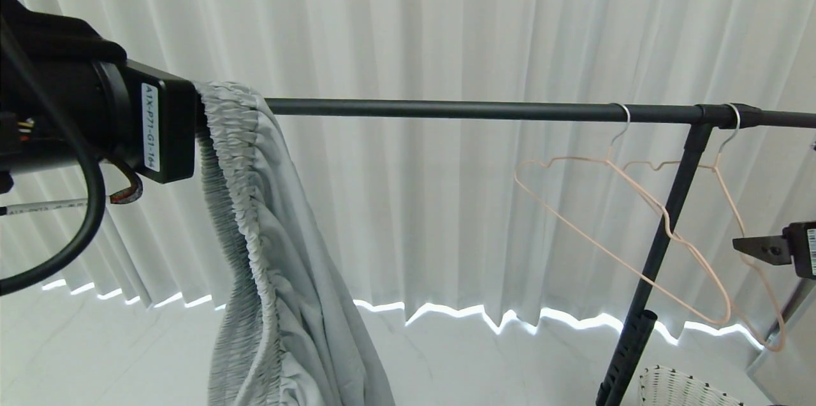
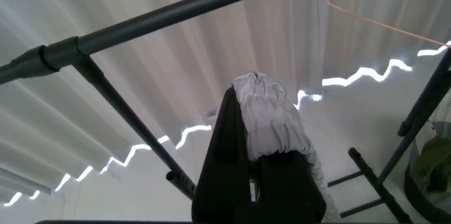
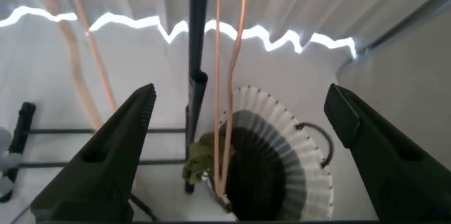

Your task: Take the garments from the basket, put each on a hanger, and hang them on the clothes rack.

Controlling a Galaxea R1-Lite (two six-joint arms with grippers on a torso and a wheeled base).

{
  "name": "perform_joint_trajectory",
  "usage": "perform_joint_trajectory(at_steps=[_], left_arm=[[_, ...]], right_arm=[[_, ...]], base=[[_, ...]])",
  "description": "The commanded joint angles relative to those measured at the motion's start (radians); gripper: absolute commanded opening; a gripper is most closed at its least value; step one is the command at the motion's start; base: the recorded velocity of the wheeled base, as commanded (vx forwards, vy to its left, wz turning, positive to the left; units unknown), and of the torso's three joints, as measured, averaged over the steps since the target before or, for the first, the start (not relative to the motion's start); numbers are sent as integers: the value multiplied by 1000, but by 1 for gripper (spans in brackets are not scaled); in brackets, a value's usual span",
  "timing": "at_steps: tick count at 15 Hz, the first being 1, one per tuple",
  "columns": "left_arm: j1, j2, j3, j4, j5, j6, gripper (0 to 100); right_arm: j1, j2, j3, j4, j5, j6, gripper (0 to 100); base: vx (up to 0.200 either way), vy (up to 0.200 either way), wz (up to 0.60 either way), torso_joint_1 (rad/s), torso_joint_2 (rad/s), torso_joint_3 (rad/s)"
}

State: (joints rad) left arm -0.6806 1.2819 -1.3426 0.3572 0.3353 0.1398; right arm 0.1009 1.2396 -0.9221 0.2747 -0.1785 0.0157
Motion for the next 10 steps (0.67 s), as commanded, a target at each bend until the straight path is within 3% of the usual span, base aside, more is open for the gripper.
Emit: perform_joint_trajectory(at_steps=[1, 5, 10], left_arm=[[0, -6, 0, 0, 1, 0, 0], [0, -10, 2, 0, 1, 1, 0], [0, -12, -3, 0, 2, 1, 0]], right_arm=[[-32, 132, 8, -32, 2, 30, 100], [-78, 259, 8, -153, 7, 38, 100], [-105, 302, 6, -178, 56, 35, 100]], base=[[0, 0, 0, 0, 0, 0], [0, 0, 0, 0, 0, 0], [0, 0, 0, 0, 0, 0]])
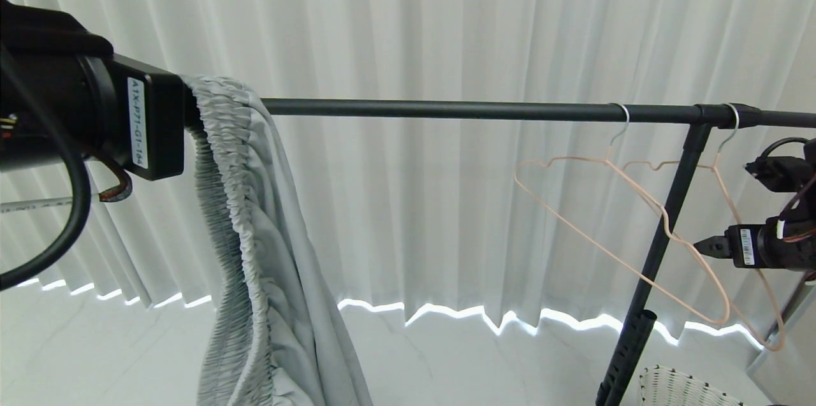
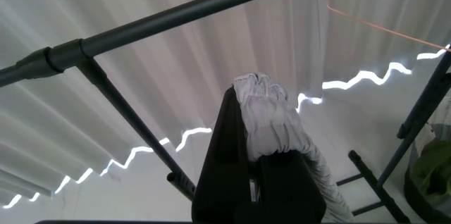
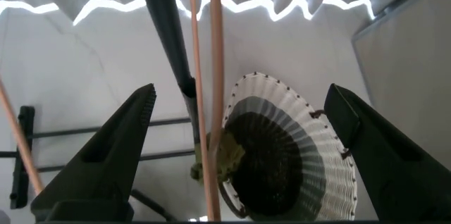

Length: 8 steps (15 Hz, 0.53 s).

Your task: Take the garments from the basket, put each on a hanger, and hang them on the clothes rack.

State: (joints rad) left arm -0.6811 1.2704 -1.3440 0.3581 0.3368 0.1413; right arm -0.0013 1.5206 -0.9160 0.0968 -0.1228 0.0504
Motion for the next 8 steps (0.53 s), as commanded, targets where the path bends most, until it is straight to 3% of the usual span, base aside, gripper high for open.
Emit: perform_joint_trajectory(at_steps=[1, 3, 4, 8], left_arm=[[0, 0, 0, -1, 1, 0, 0], [0, 0, 0, 1, 1, 0, 0], [0, 0, 0, -1, 1, 0, 0], [0, -5, 3, -1, 1, 0, 0]], right_arm=[[-3, 21, 0, -2, 5, -1, 100], [-3, 24, 0, -2, 18, -1, 100], [-3, 27, 0, -3, 20, -1, 0], [-5, 42, 0, -9, 22, 2, 0]], base=[[0, 0, 0, 0, 0, 0], [0, 0, 0, 0, 0, 0], [0, 0, 0, 0, 0, 0], [0, 0, 0, 0, 0, 0]])
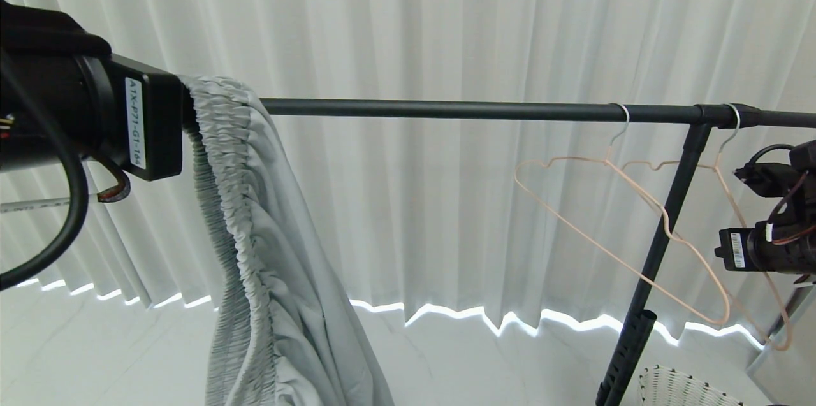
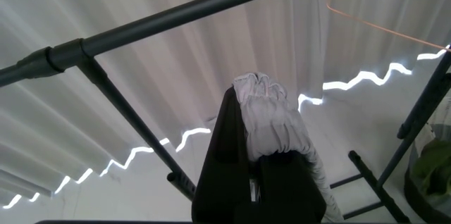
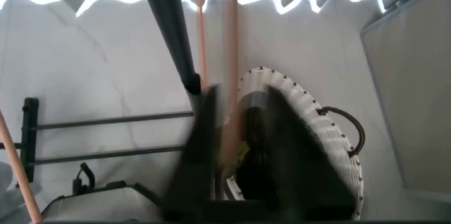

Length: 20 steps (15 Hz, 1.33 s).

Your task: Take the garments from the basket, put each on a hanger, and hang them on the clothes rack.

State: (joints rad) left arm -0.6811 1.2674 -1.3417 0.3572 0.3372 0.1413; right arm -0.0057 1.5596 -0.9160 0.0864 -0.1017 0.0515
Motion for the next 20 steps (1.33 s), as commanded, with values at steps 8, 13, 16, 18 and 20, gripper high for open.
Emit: perform_joint_trajectory(at_steps=[8, 13, 16, 18, 20], left_arm=[[0, -5, 7, 0, 0, -2, 0], [0, -42, 52, 0, 0, 35, 0], [14, -45, 96, -93, 0, 61, 0], [41, -46, 124, -121, 0, 112, 0], [60, -49, 134, -124, 0, 138, 0]], right_arm=[[1, -58, 0, -20, 5, 21, 0], [4, -213, 51, 24, 5, 25, 0], [4, -319, 88, 87, 5, 27, 0], [4, -374, 101, 133, 5, 27, 0], [4, -443, 120, 187, 5, 25, 0]], base=[[0, 0, 0, 0, 0, 0], [0, 0, 0, 0, 0, 0], [0, 0, 0, 0, 0, 0], [-100, 0, 0, 1, 6, 4], [-200, 0, 0, 12, 5, -2]])
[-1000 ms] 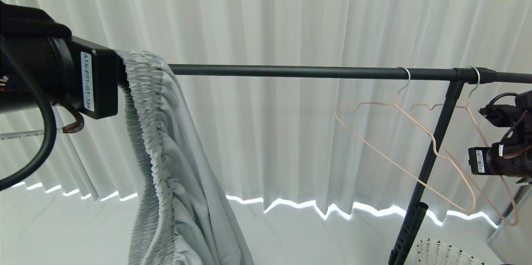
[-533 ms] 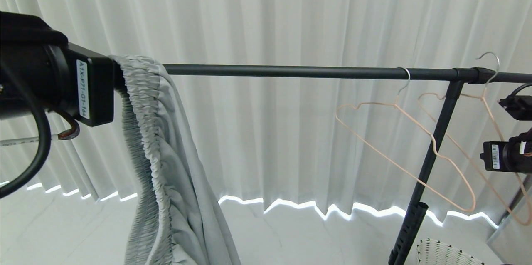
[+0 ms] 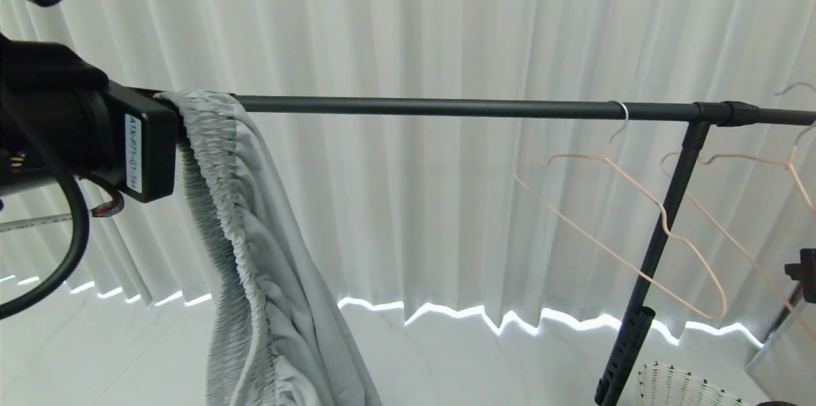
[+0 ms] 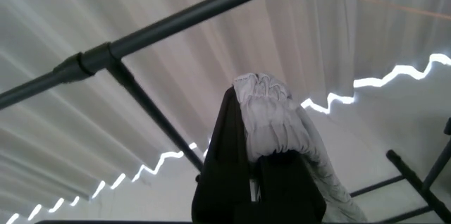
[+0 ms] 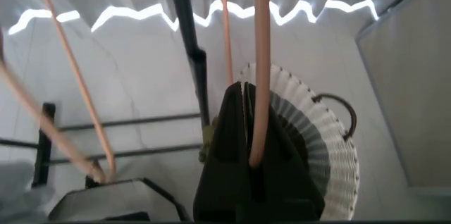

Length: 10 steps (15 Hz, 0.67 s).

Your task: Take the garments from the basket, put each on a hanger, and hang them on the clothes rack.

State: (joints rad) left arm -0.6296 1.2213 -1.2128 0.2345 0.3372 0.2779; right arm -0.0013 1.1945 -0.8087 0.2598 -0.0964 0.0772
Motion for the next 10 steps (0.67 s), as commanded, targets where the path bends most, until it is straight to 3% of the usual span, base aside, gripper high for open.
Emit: perform_joint_trajectory(at_steps=[1, 9, 10], left_arm=[[10, -3, 6, -1, 0, 1, 0], [11, -3, 7, -1, -1, -2, 0], [11, -3, 9, -1, -3, 0, 0]], right_arm=[[1, -101, 20, 33, 0, -2, 0], [4, -202, 23, 138, -2, -8, 0], [4, -205, 20, 138, -2, -10, 0]], base=[[-200, 0, 0, 12, 7, 2], [-200, 0, 0, -4, -1, 5], [0, 0, 0, 0, 0, 0]])
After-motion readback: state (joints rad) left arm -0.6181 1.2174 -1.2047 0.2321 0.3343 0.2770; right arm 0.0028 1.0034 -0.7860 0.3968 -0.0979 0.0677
